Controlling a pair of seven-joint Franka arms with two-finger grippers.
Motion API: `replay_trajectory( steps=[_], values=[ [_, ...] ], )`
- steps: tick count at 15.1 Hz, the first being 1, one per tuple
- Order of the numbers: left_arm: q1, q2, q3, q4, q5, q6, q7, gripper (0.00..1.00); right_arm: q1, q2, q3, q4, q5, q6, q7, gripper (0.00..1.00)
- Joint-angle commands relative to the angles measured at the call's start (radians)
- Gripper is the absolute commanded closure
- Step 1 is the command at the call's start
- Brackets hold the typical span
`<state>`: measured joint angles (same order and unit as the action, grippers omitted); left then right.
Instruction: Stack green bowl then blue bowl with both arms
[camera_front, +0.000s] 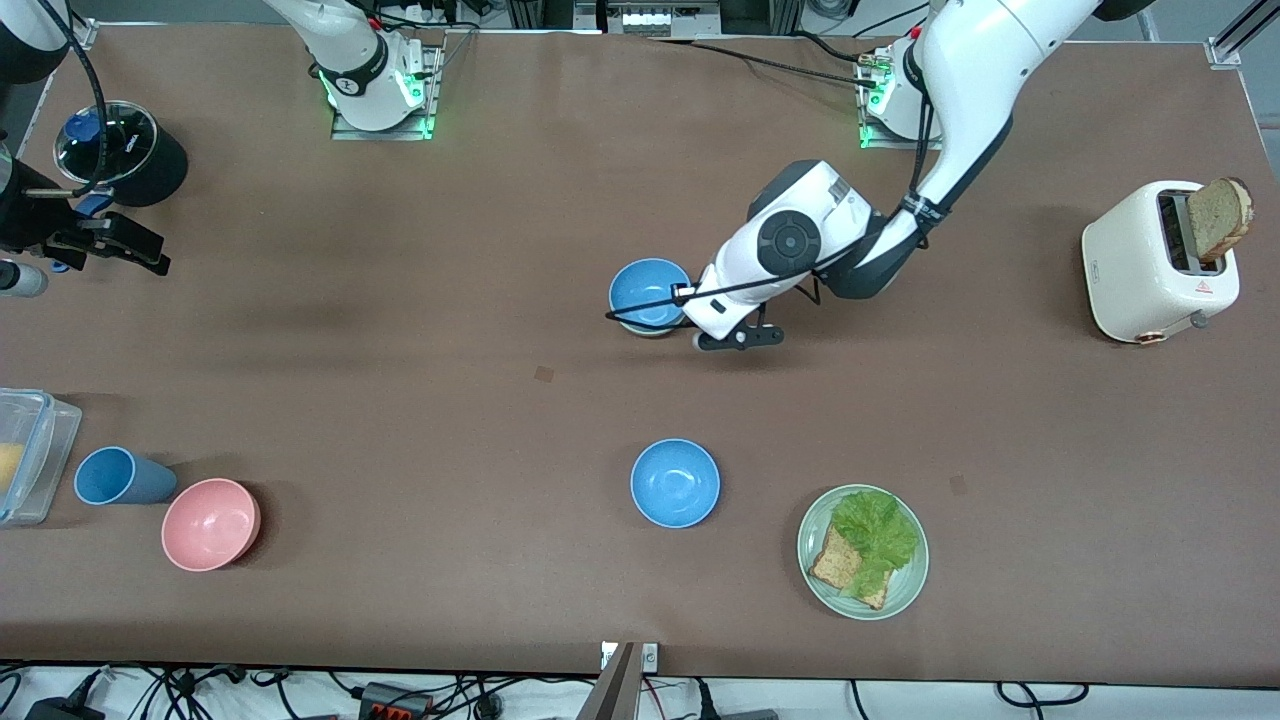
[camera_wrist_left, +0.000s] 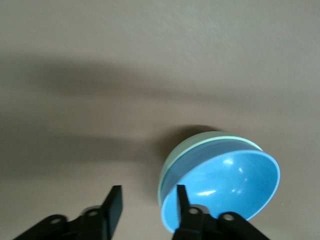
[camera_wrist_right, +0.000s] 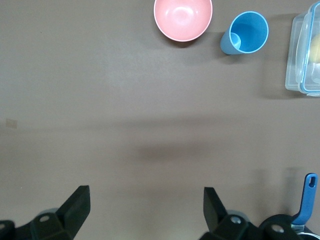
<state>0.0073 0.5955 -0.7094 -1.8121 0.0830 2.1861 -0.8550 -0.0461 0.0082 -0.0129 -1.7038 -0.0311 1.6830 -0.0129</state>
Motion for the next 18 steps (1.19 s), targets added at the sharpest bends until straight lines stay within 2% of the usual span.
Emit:
replay_trajectory(
  steps=[1, 3, 6, 9, 13, 15, 18],
  values=[
    [0.008, -0.017, -0.002, 0.156, 0.031, -0.208, -0.01, 0.28, -0.003, -0.021, 0.004, -0.025, -0.001, 0.017, -0.018, 0.0],
    [0.022, -0.017, 0.002, 0.224, 0.035, -0.282, 0.043, 0.27, -0.001, -0.021, 0.004, -0.025, -0.003, 0.017, -0.018, 0.0],
    [0.106, -0.04, -0.004, 0.241, 0.046, -0.29, 0.204, 0.22, 0.002, -0.021, 0.005, -0.025, -0.003, 0.017, -0.019, 0.0],
    [0.221, -0.046, -0.009, 0.252, 0.046, -0.345, 0.403, 0.0, 0.003, -0.019, 0.005, -0.025, -0.003, 0.023, -0.018, 0.0],
    [0.286, -0.065, 0.01, 0.257, 0.044, -0.396, 0.571, 0.0, 0.003, -0.019, 0.007, -0.033, -0.003, 0.041, -0.018, 0.0],
    [0.286, -0.1, 0.08, 0.252, 0.032, -0.397, 0.591, 0.0, 0.003, -0.02, 0.005, -0.033, -0.003, 0.035, -0.018, 0.0],
    [0.284, -0.189, 0.206, 0.235, 0.018, -0.401, 0.718, 0.0, 0.003, -0.021, 0.007, -0.033, -0.003, 0.035, -0.018, 0.0]
  ],
)
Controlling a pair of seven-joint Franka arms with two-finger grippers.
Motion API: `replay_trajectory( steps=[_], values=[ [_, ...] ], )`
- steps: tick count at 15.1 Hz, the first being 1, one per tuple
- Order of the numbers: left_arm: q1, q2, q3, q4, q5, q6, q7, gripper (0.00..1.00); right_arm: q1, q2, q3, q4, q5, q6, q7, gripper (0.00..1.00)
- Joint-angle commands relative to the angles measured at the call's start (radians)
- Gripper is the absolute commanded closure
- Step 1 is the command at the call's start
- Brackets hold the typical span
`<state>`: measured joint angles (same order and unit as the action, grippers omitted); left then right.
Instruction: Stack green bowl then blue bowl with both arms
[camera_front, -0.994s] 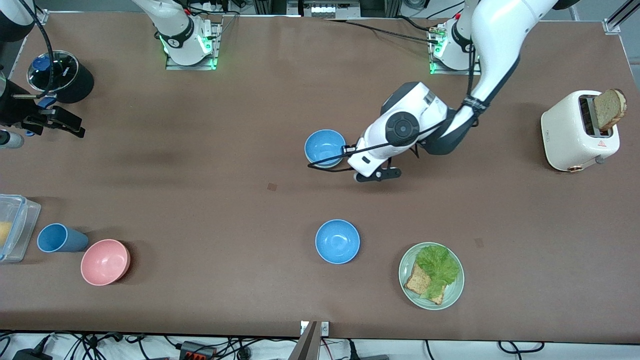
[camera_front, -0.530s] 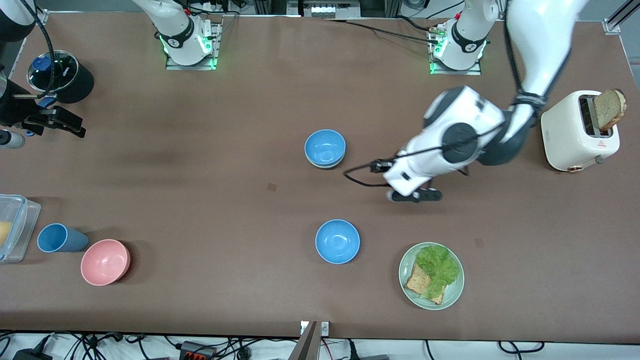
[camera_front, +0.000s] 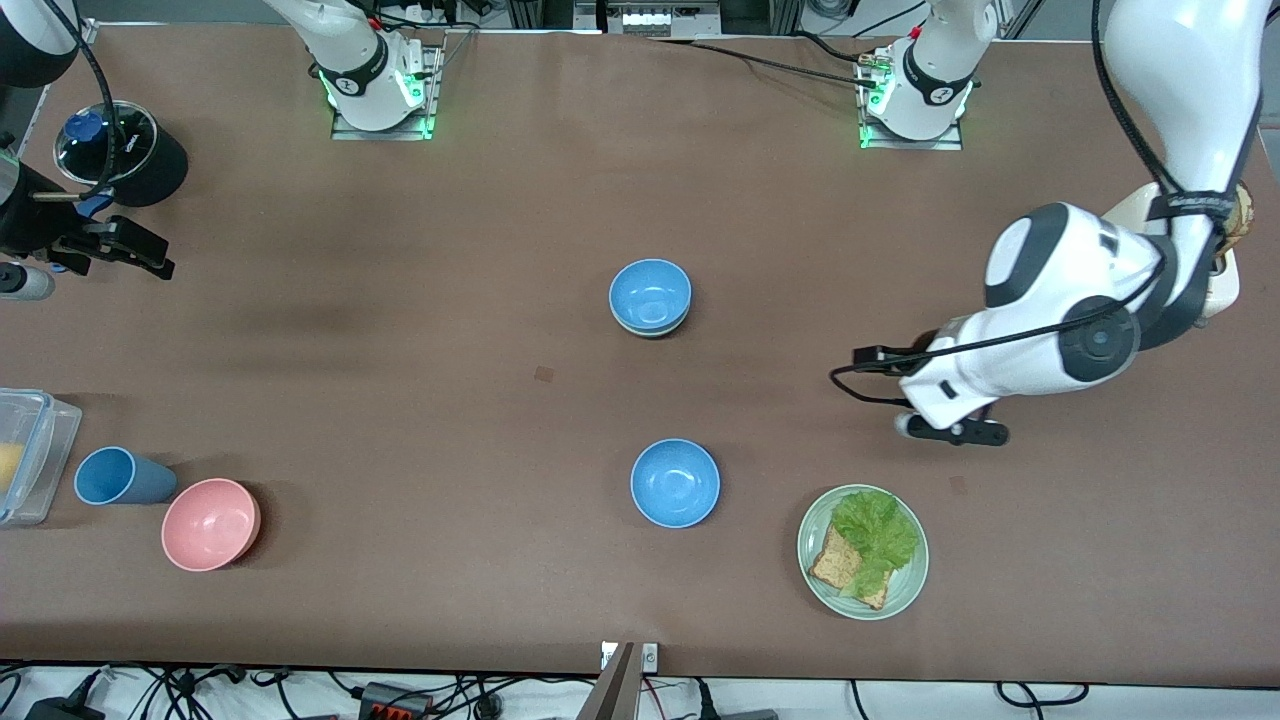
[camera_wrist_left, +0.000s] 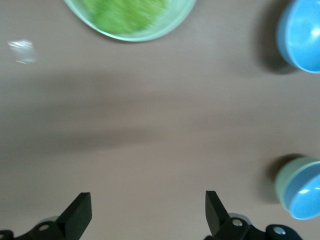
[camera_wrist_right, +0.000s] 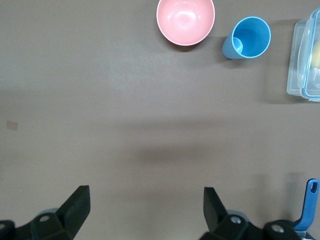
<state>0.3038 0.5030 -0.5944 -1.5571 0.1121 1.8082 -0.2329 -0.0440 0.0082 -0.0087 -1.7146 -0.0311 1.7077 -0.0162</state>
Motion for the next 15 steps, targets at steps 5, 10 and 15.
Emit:
replay_trajectory(
  steps=[5, 10, 15],
  values=[
    [-0.198, -0.316, 0.471, -0.086, -0.17, -0.03, 0.187, 0.0, 0.003, -0.02, 0.004, -0.022, -0.003, 0.01, -0.014, 0.0],
    [-0.215, -0.348, 0.495, -0.077, -0.155, -0.115, 0.175, 0.0, 0.003, -0.019, 0.004, -0.022, -0.001, 0.009, -0.014, 0.0],
    [-0.232, -0.373, 0.495, -0.074, -0.152, -0.159, 0.175, 0.0, 0.001, -0.019, 0.004, -0.022, -0.001, 0.0, -0.014, 0.0]
  ],
)
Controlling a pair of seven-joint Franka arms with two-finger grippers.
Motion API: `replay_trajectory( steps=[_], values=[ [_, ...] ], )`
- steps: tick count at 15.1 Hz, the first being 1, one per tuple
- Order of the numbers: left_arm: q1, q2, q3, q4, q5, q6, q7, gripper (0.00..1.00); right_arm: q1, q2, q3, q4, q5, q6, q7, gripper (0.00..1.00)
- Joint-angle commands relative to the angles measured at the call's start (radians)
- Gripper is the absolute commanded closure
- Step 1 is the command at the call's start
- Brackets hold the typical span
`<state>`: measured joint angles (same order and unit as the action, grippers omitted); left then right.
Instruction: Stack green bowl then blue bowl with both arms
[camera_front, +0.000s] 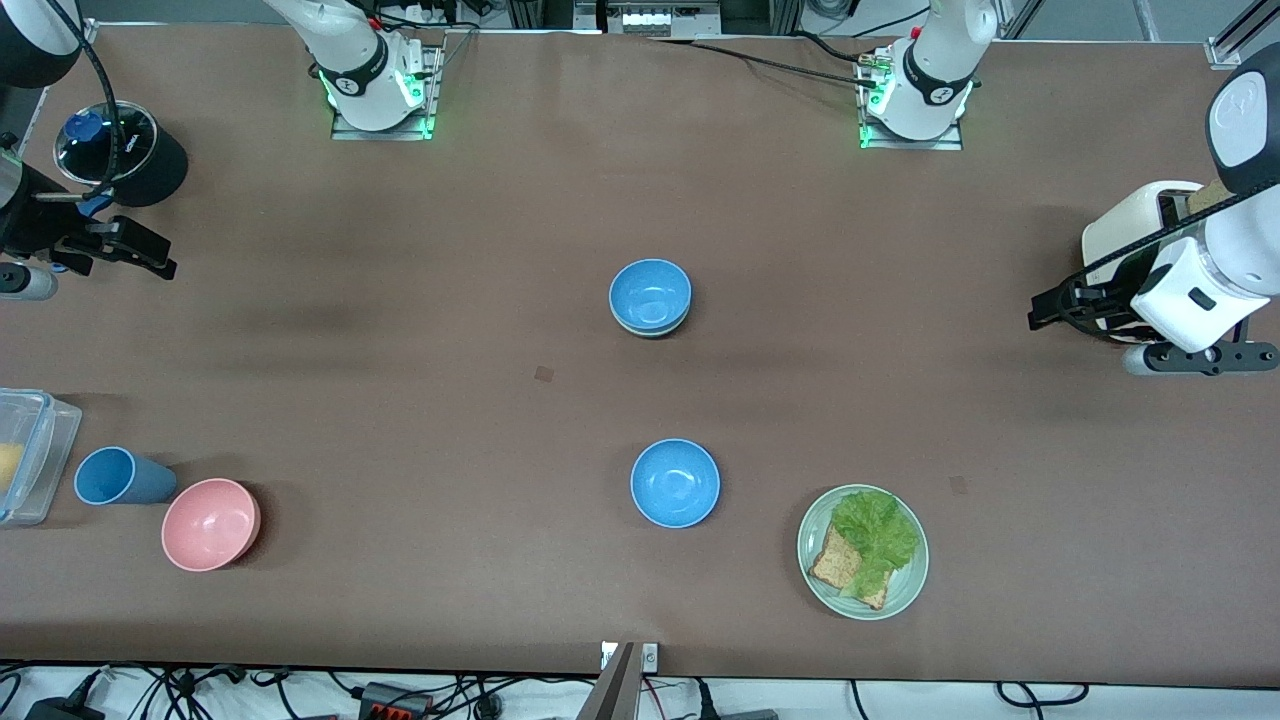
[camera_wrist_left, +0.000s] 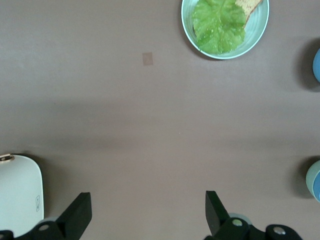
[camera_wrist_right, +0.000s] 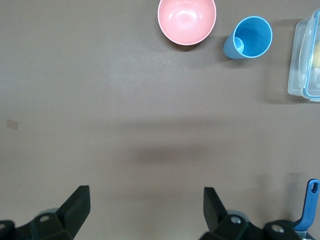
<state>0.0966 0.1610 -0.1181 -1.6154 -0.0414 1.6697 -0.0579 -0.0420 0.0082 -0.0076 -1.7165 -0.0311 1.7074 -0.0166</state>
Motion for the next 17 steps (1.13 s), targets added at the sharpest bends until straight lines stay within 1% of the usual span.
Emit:
replay_trajectory(
  steps=[1, 2, 3, 4, 7, 12, 17],
  values=[
    [-0.026, -0.031, 0.015, -0.012, 0.029, -0.056, 0.007, 0.0, 0.001, -0.019, 0.003, -0.02, -0.001, 0.001, -0.014, 0.0],
    [-0.035, -0.032, 0.005, -0.008, 0.067, -0.085, 0.003, 0.0, 0.001, -0.019, 0.003, -0.02, -0.001, 0.001, -0.014, 0.0],
    [-0.049, -0.031, 0.005, 0.006, 0.086, -0.087, 0.003, 0.0, 0.001, -0.019, 0.003, -0.02, -0.001, 0.001, -0.016, 0.0],
    [-0.044, -0.023, 0.005, 0.02, 0.077, -0.087, 0.009, 0.0, -0.001, -0.019, 0.003, -0.02, -0.001, 0.001, -0.016, 0.0],
    [-0.035, -0.014, 0.005, 0.023, 0.048, -0.079, 0.012, 0.0, 0.001, -0.017, 0.003, -0.021, -0.001, 0.001, -0.016, 0.0],
    [-0.044, -0.014, 0.003, 0.025, 0.052, -0.068, 0.055, 0.0, 0.001, -0.014, 0.003, -0.021, -0.001, 0.003, -0.016, 0.0],
    [-0.032, -0.006, 0.003, 0.023, 0.043, -0.07, 0.061, 0.0, -0.001, -0.016, 0.003, -0.021, -0.001, 0.003, -0.016, 0.0]
  ],
)
